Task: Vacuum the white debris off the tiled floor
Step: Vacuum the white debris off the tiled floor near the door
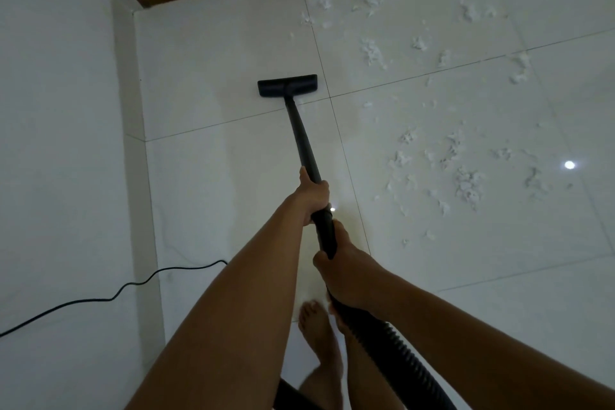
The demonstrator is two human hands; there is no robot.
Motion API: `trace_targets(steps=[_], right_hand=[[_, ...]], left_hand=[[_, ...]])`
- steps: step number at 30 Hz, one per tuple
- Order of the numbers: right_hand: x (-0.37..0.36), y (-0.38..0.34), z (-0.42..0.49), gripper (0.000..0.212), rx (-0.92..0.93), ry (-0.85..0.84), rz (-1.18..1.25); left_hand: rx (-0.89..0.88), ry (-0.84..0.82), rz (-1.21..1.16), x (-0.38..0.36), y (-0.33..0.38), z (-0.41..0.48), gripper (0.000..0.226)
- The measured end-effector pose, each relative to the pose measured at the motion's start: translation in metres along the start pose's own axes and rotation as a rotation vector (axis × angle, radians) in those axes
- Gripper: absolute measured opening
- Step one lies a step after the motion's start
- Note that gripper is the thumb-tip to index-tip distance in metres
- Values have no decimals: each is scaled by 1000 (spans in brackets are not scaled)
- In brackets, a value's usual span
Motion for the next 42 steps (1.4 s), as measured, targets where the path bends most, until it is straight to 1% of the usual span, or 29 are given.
trace_targets(steps=[2,5,10,13,16,21,25,28,32,37,40,42], right_hand=[[-12,3,-4,69,-6,10,10],[-27,11,-7,73,-22,64,-74],[-48,30,-28,66,26,33,-11],[-65,40,-33,66,31,26,43],[-81,53,-37,66,15,42,50],[-98,79,-57,68,-6,20,87],[-116,107,-74,67,-26,15,93],[-132,134,-93,63,6,17,46],[-142,165,-134,55,82,-6,115],[-158,204,-158,61,68,-1,129],[-160,218,-172,64,101,20,218],[-160,224,-181,62,134,6,322]], left_hand=[[-5,-1,-3,2,-9,-6,73],[-3,-15,16,2,-24,-17,74],[5,-28,21,0,-56,-31,74],[8,-21,38,0,-75,-36,75],[-3,-21,38,-3,-94,-41,75],[-28,-12,52,-15,-124,-56,75],[-38,-6,47,-28,-155,-73,74],[-47,-8,27,-41,-182,-92,72],[-24,-35,-13,-62,-216,-127,73],[-22,-27,-29,-87,-249,-155,71],[-10,-24,-56,-97,-261,-168,70],[-9,-37,-95,-103,-266,-174,71]])
Point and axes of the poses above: each hand's wrist, its own z-axis towards the middle knuckle, its own x-axis out of the back of the hand, y = z × x, the point moved 5 cm from there along z, towards the middle knuckle, and after that the axes turned 15 degrees about -z, right-handed, at the moved point
